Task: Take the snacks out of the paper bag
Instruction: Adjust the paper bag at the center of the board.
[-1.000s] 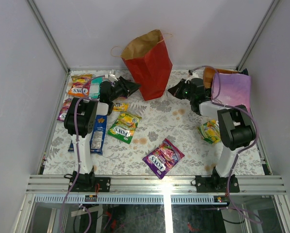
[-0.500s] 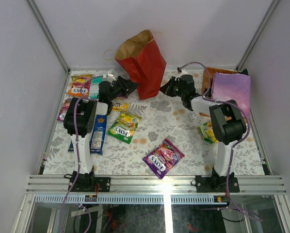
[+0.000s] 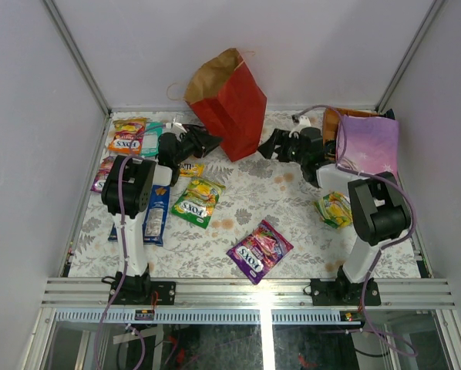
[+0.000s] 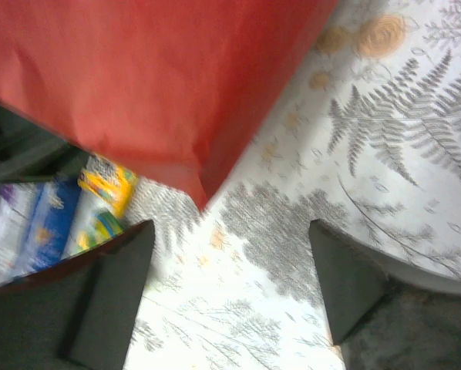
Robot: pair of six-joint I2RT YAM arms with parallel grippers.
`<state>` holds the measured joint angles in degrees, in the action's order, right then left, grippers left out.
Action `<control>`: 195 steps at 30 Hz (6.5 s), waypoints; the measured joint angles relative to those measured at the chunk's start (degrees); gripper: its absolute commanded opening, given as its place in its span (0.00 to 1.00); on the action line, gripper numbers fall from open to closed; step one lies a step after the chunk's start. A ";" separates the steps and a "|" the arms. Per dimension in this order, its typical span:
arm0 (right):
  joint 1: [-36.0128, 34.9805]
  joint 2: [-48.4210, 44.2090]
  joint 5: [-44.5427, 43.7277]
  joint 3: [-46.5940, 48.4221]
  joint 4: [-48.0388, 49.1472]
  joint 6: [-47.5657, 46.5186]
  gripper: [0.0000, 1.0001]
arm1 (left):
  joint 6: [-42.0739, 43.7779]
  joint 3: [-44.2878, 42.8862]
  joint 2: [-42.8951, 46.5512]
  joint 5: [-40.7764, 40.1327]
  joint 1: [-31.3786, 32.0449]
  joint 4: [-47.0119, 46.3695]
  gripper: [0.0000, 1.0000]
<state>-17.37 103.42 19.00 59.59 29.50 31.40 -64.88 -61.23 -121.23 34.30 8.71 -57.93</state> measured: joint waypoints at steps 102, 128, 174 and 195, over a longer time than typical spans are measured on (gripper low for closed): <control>-12.76 16.70 -2.99 13.73 2.54 -46.36 0.99 | 3.72 1.16 2.93 -1.33 2.21 3.06 0.34; -15.10 11.19 -13.84 0.94 6.23 -45.07 0.99 | 12.57 3.69 11.58 -2.62 3.28 12.33 0.34; -13.64 14.23 -5.27 5.53 19.43 -24.33 0.73 | 42.49 -1.88 19.58 -19.93 3.26 35.52 0.67; -9.97 17.73 -1.53 13.70 17.03 -25.57 0.41 | 49.37 -11.19 18.12 -14.82 3.39 41.79 0.26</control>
<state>-27.33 121.14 17.47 73.30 46.52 5.82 -15.51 -72.42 -103.11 19.49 12.10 -16.14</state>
